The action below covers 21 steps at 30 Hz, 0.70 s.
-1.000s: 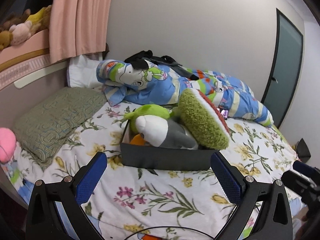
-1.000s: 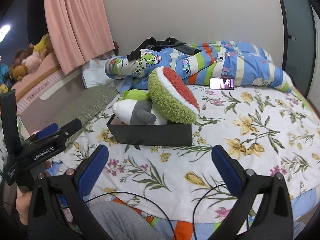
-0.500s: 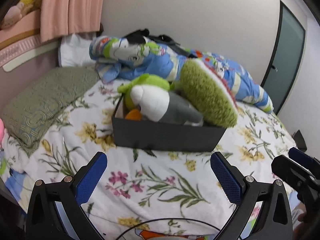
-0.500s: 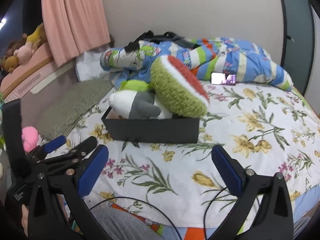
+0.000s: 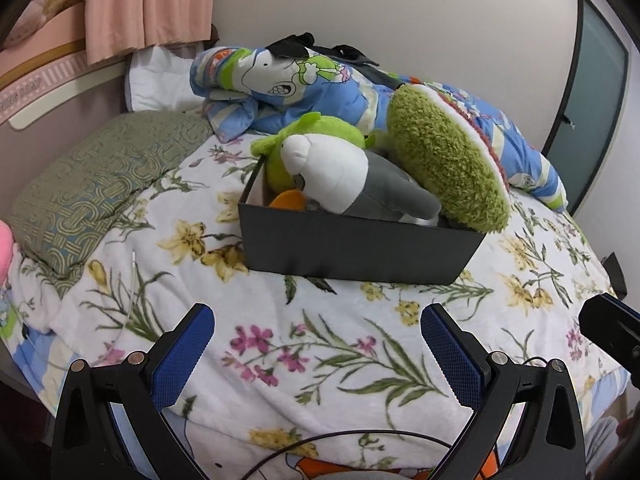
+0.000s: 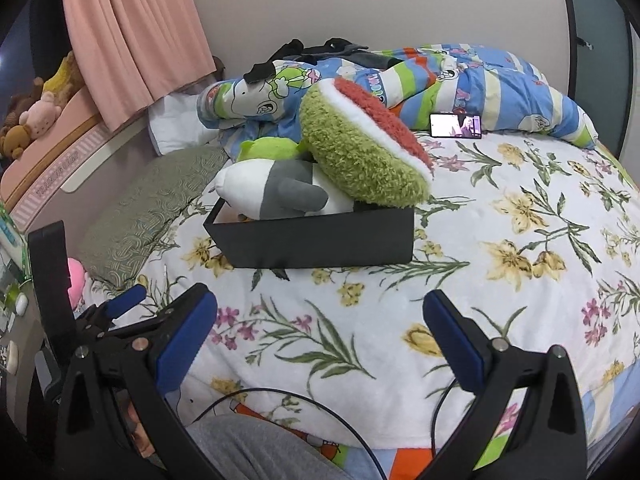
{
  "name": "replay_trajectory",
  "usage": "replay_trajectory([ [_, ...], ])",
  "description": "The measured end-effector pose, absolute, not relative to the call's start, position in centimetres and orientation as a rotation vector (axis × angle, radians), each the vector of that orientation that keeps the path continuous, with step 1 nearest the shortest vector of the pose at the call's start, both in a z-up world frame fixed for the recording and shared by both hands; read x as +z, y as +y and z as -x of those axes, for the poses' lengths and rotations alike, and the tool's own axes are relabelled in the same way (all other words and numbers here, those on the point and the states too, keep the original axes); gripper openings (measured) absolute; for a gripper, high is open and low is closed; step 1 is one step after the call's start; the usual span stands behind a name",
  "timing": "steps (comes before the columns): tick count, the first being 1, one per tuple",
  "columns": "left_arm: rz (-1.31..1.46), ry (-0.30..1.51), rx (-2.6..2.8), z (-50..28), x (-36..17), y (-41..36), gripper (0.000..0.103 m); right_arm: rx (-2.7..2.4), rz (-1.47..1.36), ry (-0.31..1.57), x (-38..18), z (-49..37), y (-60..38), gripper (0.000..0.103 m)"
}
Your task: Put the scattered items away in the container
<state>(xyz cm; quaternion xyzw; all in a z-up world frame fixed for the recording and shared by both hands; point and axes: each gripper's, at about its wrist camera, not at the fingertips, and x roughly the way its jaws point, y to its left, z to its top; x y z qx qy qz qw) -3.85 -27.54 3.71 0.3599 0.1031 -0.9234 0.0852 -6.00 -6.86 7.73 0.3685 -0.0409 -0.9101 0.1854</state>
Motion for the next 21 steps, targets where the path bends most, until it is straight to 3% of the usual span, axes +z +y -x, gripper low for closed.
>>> replay_trajectory([
  [21,-1.098,0.218,-2.805,4.2,3.7,-25.8,0.103,-2.539,-1.045,-0.126,7.9,5.8,-6.7,0.103],
])
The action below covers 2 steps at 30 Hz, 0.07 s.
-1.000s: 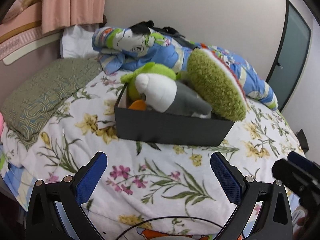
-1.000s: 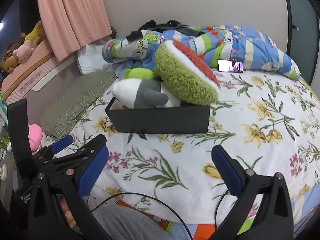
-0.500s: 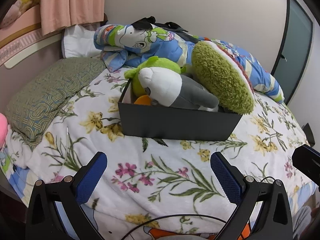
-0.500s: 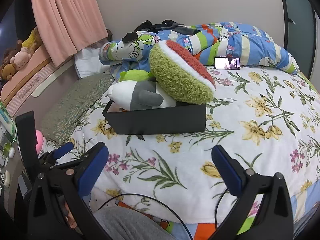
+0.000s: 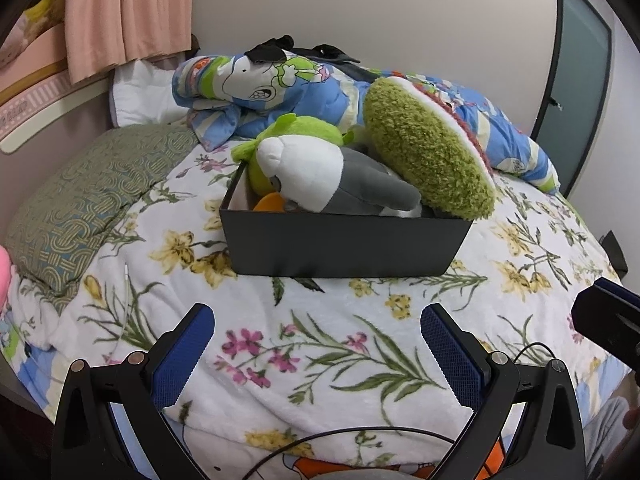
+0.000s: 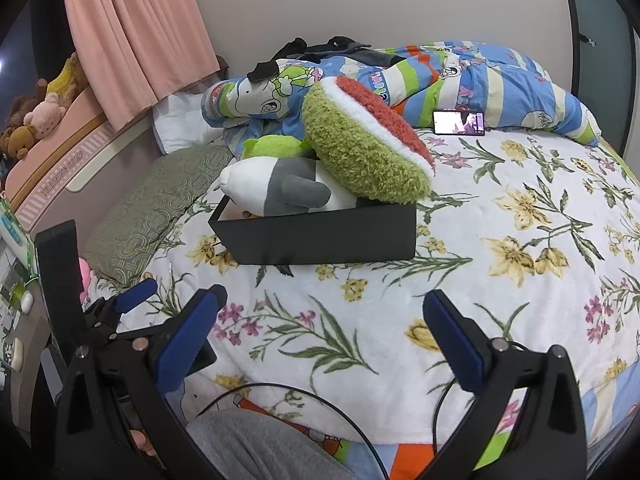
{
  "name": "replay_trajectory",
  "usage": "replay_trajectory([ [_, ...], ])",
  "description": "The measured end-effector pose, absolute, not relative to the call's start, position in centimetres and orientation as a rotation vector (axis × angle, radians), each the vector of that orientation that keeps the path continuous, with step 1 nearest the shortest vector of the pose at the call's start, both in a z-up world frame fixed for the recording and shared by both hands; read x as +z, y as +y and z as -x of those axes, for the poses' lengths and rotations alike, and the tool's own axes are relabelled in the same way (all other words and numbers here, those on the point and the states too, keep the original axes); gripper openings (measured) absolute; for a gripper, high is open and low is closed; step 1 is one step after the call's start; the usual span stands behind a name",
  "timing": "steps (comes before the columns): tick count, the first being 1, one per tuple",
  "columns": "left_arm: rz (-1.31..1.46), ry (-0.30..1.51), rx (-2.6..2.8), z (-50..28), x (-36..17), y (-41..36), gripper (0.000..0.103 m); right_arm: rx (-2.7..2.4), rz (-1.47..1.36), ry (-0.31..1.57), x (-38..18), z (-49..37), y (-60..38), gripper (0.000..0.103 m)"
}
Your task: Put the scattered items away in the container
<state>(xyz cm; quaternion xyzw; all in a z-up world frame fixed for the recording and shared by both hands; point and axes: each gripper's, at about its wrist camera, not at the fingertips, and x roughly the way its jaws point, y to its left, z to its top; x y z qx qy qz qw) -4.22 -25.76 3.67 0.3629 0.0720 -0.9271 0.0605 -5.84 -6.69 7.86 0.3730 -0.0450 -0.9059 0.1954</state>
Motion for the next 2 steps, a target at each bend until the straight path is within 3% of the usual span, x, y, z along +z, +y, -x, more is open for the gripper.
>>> replay_trajectory([
  [2,-1.111,0.22,-2.798,4.36,3.6,-25.77,0.103,-2.538,-1.045,-0.131,7.85,5.83,-6.64,0.103],
])
